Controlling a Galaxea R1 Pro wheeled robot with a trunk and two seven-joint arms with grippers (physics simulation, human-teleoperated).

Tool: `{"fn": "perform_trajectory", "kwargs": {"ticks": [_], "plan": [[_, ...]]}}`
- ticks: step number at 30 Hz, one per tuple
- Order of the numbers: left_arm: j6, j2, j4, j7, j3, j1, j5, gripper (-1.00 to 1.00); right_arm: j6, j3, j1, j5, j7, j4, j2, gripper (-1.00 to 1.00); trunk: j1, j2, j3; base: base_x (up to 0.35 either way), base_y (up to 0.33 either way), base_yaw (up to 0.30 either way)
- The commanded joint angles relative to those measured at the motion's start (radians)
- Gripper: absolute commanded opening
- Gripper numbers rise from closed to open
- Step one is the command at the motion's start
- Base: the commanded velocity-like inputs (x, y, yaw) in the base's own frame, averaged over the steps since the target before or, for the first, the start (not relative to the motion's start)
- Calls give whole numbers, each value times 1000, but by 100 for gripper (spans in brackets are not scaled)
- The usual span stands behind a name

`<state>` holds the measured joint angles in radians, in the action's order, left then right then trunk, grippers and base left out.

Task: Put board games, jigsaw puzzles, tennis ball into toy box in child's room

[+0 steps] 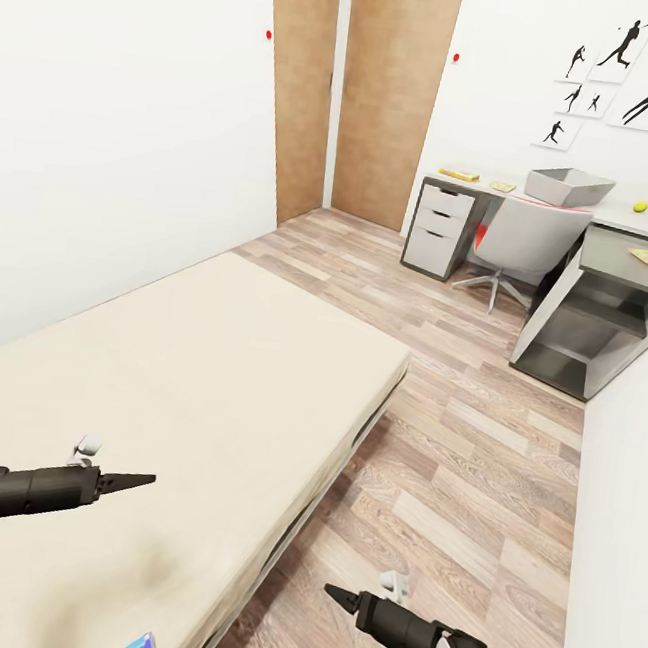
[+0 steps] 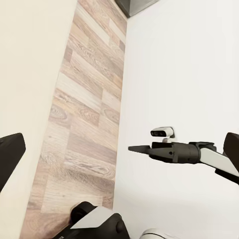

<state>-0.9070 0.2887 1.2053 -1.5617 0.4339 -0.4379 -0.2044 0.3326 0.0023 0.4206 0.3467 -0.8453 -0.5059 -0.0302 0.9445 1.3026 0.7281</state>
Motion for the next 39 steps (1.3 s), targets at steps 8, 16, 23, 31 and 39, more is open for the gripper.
{"fn": "perform_trajectory", "kwargs": {"ticks": [8,16,23,31,39], "plan": [[-10,0,1,-9,1,-1,-11,100,8,0,1,2,0,0,3,100,0,0,1,0,0,0],[-11,0,1,-9,2,-1,-12,100,5,5,1,-4,3,0,8,100,0,0,1,0,0,0],[-13,0,1,-9,2,-1,-11,100,4,7,0,-3,3,0,10,100,0,0,1,-38,0,0],[-10,0,1,-9,2,-1,-10,100,3,10,0,-5,4,0,12,100,0,0,1,-26,0,0],[-10,0,2,-9,2,-1,-10,100,3,10,0,-6,3,0,12,100,0,0,1,-1,-7,0]]}}
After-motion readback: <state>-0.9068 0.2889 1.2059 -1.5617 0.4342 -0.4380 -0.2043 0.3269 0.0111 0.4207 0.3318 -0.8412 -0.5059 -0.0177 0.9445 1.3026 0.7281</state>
